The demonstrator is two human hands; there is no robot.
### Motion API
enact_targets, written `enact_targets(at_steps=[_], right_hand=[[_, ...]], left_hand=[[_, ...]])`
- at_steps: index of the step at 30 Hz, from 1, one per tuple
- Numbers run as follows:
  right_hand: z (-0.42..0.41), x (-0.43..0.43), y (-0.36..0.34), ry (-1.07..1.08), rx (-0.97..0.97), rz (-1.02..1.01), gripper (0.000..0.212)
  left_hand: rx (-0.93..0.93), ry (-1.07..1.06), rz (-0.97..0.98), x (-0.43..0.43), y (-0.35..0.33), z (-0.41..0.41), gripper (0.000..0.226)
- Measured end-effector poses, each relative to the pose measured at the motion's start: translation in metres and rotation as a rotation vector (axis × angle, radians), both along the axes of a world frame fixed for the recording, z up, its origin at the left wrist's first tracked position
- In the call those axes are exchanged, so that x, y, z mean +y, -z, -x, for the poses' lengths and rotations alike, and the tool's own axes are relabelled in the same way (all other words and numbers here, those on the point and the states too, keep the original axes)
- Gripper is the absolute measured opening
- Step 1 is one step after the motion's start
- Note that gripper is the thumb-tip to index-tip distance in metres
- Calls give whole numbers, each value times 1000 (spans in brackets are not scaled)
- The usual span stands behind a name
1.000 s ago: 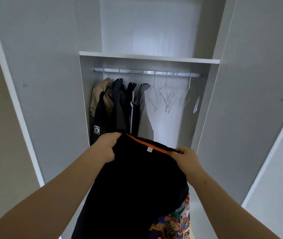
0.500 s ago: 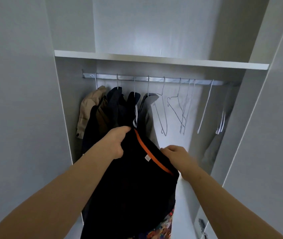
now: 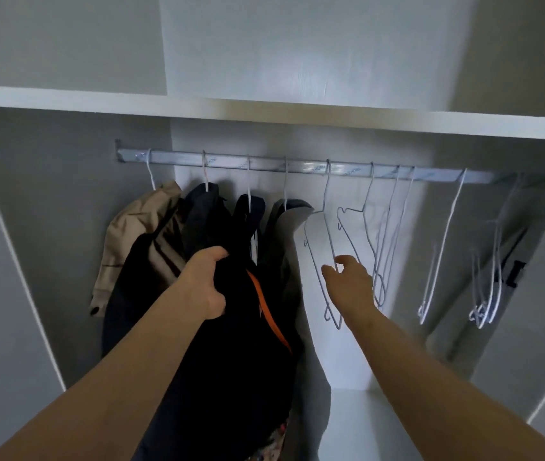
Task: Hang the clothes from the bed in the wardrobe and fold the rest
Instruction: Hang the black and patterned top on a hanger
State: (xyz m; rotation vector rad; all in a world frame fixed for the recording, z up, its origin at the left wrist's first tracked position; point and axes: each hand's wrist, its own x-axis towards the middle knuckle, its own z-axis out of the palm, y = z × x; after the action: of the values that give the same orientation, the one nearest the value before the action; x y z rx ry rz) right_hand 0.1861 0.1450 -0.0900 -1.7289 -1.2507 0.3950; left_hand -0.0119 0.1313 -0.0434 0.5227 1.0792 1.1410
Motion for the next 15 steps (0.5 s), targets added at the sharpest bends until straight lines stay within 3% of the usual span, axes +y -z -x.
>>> enact_targets(at_steps=[2,5,8,15], right_hand=[[-9,25,2,-23,67,124,51],[-16,49,10,-132,308,285,37],[-18,65,18,-121,284,209,18],[-15,65,5,-52,368,12,18]], left_hand=[[-1,-20,8,15,0,-7,23],[-14,-23,14,33,3,-17,27],[-32,-35,34,43,4,-22,27],[-31,52,62,51,6,-24,20]])
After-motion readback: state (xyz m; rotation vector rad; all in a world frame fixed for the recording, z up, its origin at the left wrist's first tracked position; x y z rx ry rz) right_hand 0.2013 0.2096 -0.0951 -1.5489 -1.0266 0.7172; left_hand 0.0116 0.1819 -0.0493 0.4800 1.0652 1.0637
